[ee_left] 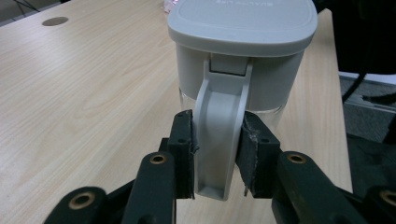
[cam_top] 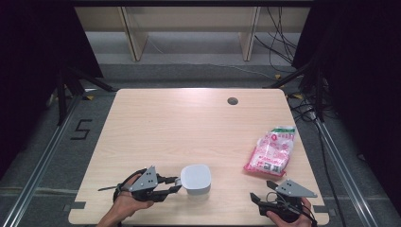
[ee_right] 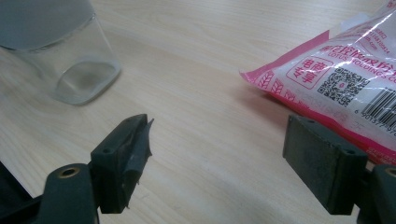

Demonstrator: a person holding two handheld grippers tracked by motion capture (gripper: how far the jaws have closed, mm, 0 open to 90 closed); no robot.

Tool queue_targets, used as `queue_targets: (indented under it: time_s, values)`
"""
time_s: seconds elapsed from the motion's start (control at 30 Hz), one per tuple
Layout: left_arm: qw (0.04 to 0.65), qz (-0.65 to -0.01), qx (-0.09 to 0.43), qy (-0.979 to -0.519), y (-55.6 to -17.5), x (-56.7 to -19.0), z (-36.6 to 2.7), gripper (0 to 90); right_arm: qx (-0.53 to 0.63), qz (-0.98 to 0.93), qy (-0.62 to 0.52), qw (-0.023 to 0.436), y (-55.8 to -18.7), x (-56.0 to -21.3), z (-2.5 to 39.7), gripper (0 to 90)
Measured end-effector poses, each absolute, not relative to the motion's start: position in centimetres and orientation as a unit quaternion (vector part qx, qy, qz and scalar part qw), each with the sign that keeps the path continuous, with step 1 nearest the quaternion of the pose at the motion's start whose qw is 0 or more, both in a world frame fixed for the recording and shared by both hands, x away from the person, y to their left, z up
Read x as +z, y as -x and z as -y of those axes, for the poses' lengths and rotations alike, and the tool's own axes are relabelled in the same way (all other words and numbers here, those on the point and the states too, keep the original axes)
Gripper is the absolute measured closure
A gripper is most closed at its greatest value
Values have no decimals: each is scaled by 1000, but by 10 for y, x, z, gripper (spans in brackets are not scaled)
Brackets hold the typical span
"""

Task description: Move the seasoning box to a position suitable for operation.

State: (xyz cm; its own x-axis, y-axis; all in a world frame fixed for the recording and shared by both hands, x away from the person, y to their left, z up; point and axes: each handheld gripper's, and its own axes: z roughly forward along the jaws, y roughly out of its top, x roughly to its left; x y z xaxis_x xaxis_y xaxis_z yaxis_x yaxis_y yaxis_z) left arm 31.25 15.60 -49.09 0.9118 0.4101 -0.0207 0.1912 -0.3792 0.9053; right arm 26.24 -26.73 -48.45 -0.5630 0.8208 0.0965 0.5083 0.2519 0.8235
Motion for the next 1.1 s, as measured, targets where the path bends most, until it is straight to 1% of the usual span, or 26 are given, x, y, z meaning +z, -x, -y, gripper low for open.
queue_targets:
  time_s: [0.17,0.37,0.4,0.43,0.53,0.67,0.83,0.93,1.0,1.03,1.1]
  values:
    - [518,-199,113,-824,-317,-489,-149,684,434,-770,-432,179,-263,-485,267,239]
    - [519,-211,129,-818,-328,-490,-143,684,437,-768,-430,182,-263,-485,267,240]
    - [522,-221,129,-813,-330,-490,-141,684,438,-768,-430,183,-263,-485,267,240]
    - [514,-216,133,-819,-332,-489,-142,684,438,-768,-430,183,-263,-485,267,239]
    - [514,-229,141,-814,-339,-490,-139,685,435,-771,-429,181,-263,-484,266,240]
    - [514,-240,143,-811,-346,-489,-136,685,434,-769,-435,180,-263,-485,265,240]
    - [516,-243,143,-809,-354,-488,-133,685,434,-772,-429,179,-263,-484,265,240]
    - [514,-242,149,-809,-359,-488,-130,685,434,-771,-426,187,-263,-485,266,240]
    - [514,-239,153,-809,-361,-488,-130,685,435,-771,-426,186,-263,-485,266,240]
    - [516,-245,148,-807,-362,-489,-129,685,437,-770,-430,179,-263,-485,265,240]
    - [514,-246,153,-807,-364,-490,-127,684,434,-772,-425,187,-263,-485,266,240]
